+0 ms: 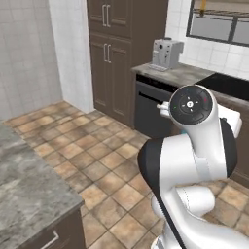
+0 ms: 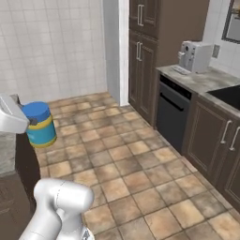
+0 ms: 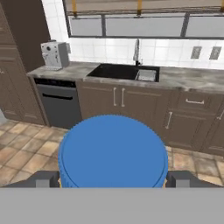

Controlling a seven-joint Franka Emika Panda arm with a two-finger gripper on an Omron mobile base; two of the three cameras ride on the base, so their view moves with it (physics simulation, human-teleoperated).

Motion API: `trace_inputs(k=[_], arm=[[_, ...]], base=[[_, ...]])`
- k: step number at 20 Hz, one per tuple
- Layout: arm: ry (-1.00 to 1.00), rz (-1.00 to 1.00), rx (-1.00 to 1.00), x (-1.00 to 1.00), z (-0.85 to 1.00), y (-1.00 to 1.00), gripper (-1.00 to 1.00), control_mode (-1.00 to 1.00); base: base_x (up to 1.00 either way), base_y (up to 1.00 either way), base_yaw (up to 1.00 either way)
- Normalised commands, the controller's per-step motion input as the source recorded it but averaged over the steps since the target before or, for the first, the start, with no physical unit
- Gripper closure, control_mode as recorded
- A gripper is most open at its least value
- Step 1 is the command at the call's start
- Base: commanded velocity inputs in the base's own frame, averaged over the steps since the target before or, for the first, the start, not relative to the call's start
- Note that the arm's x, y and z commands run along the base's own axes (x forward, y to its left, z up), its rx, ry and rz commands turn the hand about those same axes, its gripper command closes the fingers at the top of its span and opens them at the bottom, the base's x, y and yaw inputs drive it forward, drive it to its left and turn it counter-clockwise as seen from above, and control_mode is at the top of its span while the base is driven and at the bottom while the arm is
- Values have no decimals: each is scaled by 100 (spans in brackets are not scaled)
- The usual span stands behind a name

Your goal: Move the mustard and mayonnaise from the cabinet to the dining counter.

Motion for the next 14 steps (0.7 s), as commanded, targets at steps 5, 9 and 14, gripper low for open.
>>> trace_inputs(k=[5, 9, 14], arm=[[0, 0, 0, 0, 0, 0, 100, 100], [0, 0, 0, 0, 0, 0, 100, 100], [0, 0, 0, 0, 0, 0, 100, 100]], base=[[69, -31, 19], [69, -30, 20], [70, -29, 20]])
